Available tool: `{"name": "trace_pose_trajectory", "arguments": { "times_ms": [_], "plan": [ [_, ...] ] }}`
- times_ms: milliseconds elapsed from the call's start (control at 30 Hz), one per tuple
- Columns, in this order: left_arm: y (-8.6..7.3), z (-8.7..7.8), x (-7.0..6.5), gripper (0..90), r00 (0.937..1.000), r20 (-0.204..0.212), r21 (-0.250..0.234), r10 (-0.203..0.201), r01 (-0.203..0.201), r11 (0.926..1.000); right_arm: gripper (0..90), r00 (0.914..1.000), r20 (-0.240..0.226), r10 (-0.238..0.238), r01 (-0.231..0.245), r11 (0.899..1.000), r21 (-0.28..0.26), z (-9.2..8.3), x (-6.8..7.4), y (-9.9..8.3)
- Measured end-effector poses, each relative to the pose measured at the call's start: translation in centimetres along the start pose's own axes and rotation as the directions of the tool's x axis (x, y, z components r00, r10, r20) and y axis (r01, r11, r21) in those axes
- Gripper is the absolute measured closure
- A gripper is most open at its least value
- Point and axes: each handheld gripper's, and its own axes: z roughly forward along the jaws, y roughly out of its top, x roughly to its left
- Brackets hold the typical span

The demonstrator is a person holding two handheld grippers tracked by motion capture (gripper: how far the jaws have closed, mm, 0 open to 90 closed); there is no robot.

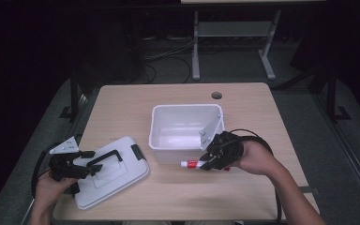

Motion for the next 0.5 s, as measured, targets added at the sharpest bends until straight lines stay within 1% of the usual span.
{"name": "trace_pose_trajectory", "arguments": {
  "times_ms": [67, 233, 500],
  "plan": [
    [0.0, -0.1, 0.1, 32.0, 1.0000, -0.002, -0.004, -0.003, 0.003, 1.0000, 71.6, 0.9999, -0.008, 0.007, -0.007, 1.000, -0.007, -0.1, -0.1, 0.0],
    [0.0, -0.1, 0.2, 31.6, 1.0000, -0.005, -0.005, -0.005, 0.005, 1.0000, 71.6, 0.9999, -0.008, 0.007, -0.007, 1.000, -0.007, -0.5, -0.5, 0.2],
    [0.1, 0.0, 0.3, 31.3, 0.9999, 0.001, -0.009, -0.012, 0.012, 0.9999, 71.7, 1.0000, 0.002, 0.003, -0.003, 1.000, -0.002, -1.5, -1.3, 0.7]
  ]
}}
